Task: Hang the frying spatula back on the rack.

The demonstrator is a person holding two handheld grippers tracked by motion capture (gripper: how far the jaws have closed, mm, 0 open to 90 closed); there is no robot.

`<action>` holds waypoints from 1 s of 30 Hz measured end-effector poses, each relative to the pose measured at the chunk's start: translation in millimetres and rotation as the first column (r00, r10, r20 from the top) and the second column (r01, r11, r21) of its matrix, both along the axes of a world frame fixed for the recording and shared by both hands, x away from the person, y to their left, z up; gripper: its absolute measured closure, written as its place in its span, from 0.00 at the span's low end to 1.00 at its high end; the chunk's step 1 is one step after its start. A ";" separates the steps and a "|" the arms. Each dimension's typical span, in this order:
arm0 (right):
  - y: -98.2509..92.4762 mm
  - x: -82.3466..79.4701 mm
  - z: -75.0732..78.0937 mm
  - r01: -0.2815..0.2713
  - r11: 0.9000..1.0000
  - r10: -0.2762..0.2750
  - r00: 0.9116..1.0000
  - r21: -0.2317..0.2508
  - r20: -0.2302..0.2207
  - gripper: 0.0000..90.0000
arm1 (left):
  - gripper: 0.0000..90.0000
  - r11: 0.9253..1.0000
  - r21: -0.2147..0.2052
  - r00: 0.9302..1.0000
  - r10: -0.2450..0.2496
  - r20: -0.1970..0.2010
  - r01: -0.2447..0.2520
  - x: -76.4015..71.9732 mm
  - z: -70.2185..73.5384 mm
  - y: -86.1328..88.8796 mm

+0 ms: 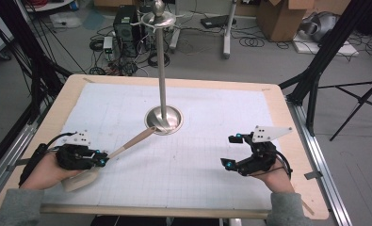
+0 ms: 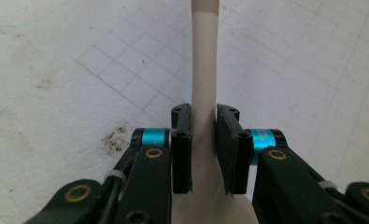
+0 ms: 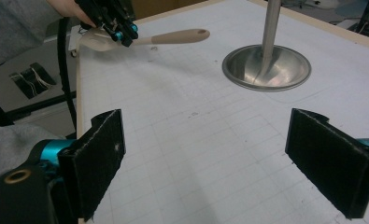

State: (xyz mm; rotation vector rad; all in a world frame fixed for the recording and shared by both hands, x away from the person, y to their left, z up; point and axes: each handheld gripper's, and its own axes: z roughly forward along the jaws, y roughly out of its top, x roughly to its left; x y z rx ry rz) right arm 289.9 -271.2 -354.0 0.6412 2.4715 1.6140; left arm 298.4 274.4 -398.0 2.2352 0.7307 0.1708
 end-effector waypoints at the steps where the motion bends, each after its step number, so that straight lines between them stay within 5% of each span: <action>1: -0.1 -0.1 0.0 0.000 1.000 0.000 1.000 0.000 -0.001 0.12 | 0.85 1.000 -0.010 1.000 0.002 0.000 -0.002 -0.3 0.9 1.0; 17: -5.1 0.5 0.3 0.008 1.000 -0.008 1.000 0.016 -0.001 0.12 | 0.85 0.998 -0.060 0.999 -0.034 0.023 0.035 -2.5 6.8 13.1; 30: -10.3 0.5 0.7 0.019 0.999 -0.019 1.000 0.033 -0.004 0.12 | 0.85 0.994 -0.110 0.998 -0.009 0.054 0.015 -3.8 17.4 20.4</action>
